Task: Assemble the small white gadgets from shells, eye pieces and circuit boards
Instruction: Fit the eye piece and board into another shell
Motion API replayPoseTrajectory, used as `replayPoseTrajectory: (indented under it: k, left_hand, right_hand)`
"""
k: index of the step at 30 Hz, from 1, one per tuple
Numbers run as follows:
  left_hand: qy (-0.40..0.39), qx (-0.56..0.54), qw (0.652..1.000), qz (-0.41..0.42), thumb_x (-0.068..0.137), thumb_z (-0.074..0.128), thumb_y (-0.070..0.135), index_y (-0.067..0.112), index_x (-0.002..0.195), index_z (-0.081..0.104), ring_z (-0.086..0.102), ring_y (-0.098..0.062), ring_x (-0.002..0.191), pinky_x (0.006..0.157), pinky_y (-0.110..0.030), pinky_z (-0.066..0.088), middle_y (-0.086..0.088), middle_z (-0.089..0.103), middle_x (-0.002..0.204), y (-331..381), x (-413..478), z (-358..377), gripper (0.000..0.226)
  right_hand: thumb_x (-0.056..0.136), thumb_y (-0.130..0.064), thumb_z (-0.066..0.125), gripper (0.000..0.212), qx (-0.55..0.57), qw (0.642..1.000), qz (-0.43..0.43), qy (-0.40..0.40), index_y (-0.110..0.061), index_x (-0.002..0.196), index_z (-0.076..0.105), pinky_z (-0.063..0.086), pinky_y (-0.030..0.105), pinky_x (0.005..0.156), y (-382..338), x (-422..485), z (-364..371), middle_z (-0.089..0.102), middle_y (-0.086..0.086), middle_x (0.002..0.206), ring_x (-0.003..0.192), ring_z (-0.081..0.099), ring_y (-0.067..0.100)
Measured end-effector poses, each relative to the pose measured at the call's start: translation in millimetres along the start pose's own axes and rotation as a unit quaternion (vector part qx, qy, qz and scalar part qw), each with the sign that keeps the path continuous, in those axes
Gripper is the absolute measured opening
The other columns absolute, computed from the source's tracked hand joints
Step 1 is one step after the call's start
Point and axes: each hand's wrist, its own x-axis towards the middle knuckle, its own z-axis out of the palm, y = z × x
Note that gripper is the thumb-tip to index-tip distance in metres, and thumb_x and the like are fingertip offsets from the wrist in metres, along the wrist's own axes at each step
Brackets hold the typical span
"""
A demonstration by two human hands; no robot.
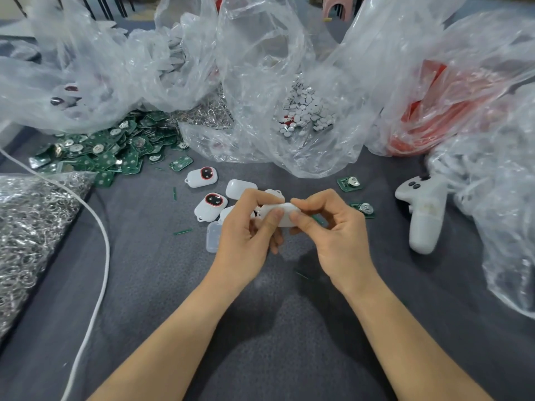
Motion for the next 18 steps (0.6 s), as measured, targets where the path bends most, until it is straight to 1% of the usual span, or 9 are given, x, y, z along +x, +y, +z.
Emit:
replayPoseTrajectory:
  k: [3,6,8,9,11,13,15,17,18]
  left_hand:
    - [-0.002,0.008,1.000,-0.002,0.093,0.050,0.014,0.017,0.091,0.052,0.052,-0.011,0.043,0.042,-0.019,0.040,-0.004,0.057,0.056,0.7,-0.8,0.6,0.004]
    - [0.020,-0.052,0.998,-0.034,0.098,0.046,0.008,0.012,0.093,0.048,0.055,-0.016,0.046,0.042,-0.023,0.046,-0.012,0.060,0.064,1.8,-1.1,5.9,0.007]
    - [0.034,-0.123,0.989,-0.080,0.100,0.040,0.004,0.011,0.096,0.044,0.061,-0.016,0.054,0.050,-0.026,0.054,-0.010,0.064,0.080,2.7,-0.1,7.5,0.009]
    - [0.035,-0.157,0.982,-0.098,0.099,0.038,0.002,0.011,0.098,0.042,0.064,-0.017,0.060,0.056,-0.028,0.057,-0.011,0.062,0.090,3.3,0.5,7.3,0.010]
    - [0.020,-0.189,0.975,-0.119,0.099,0.036,-0.002,0.013,0.104,0.041,0.068,-0.020,0.070,0.068,-0.036,0.059,-0.012,0.057,0.101,2.7,0.2,6.7,0.017]
    - [-0.002,-0.136,0.984,-0.112,0.098,0.039,-0.004,0.019,0.112,0.046,0.069,-0.020,0.079,0.073,-0.037,0.059,-0.010,0.055,0.106,2.0,-1.6,6.0,0.028]
    - [-0.010,-0.008,0.998,-0.065,0.096,0.048,-0.003,0.029,0.114,0.055,0.068,-0.015,0.081,0.074,-0.029,0.057,-0.001,0.060,0.101,-0.1,-2.3,4.5,0.037]
    - [0.000,0.078,0.997,-0.027,0.092,0.056,0.001,0.030,0.108,0.062,0.066,-0.008,0.076,0.070,-0.021,0.054,0.010,0.067,0.089,-1.1,-1.6,2.8,0.033]
    - [0.010,0.077,0.997,-0.028,0.092,0.058,0.003,0.026,0.105,0.064,0.067,-0.007,0.075,0.068,-0.019,0.054,0.009,0.070,0.087,-0.6,-1.8,2.6,0.027]
  right_hand:
    - [0.081,0.001,0.071,0.008,0.000,1.000,0.000,-0.008,-0.005,0.084,0.067,0.053,0.021,0.064,-1.1,-0.1,-0.5,0.069,0.004,0.081,0.072,0.065,0.010]
    - [0.083,-0.002,0.069,0.014,0.014,1.000,0.015,-0.011,-0.013,0.091,0.070,0.050,0.018,0.066,-1.5,0.5,3.7,0.069,0.003,0.082,0.073,0.063,0.007]
    - [0.081,-0.004,0.071,0.019,0.008,1.000,0.028,0.001,-0.021,0.090,0.071,0.051,0.021,0.072,-0.9,2.1,5.6,0.068,-0.003,0.078,0.076,0.062,0.008]
    - [0.081,-0.005,0.072,0.018,0.003,0.999,0.033,0.011,-0.021,0.088,0.071,0.051,0.021,0.073,-1.1,3.0,5.6,0.068,-0.005,0.078,0.077,0.062,0.009]
    - [0.080,-0.005,0.072,0.012,-0.015,0.999,0.035,0.022,-0.015,0.084,0.070,0.049,0.016,0.070,-1.9,4.1,4.3,0.070,-0.006,0.077,0.075,0.064,0.005]
    - [0.081,-0.004,0.071,0.009,-0.045,0.998,0.020,0.029,-0.013,0.084,0.069,0.048,0.012,0.068,-3.1,3.5,2.2,0.070,-0.006,0.077,0.074,0.065,0.003]
    - [0.082,-0.006,0.071,0.012,-0.076,0.996,-0.010,0.034,-0.017,0.084,0.069,0.049,0.014,0.070,-5.0,2.8,0.2,0.070,-0.001,0.082,0.078,0.066,0.007]
    - [0.082,-0.008,0.071,0.015,-0.102,0.994,-0.037,0.031,-0.023,0.084,0.068,0.049,0.014,0.073,-6.7,3.2,-1.3,0.069,0.002,0.087,0.082,0.066,0.009]
    - [0.082,-0.010,0.072,0.015,-0.106,0.993,-0.041,0.025,-0.024,0.085,0.068,0.049,0.014,0.074,-7.4,3.5,-1.5,0.069,0.002,0.089,0.083,0.066,0.009]
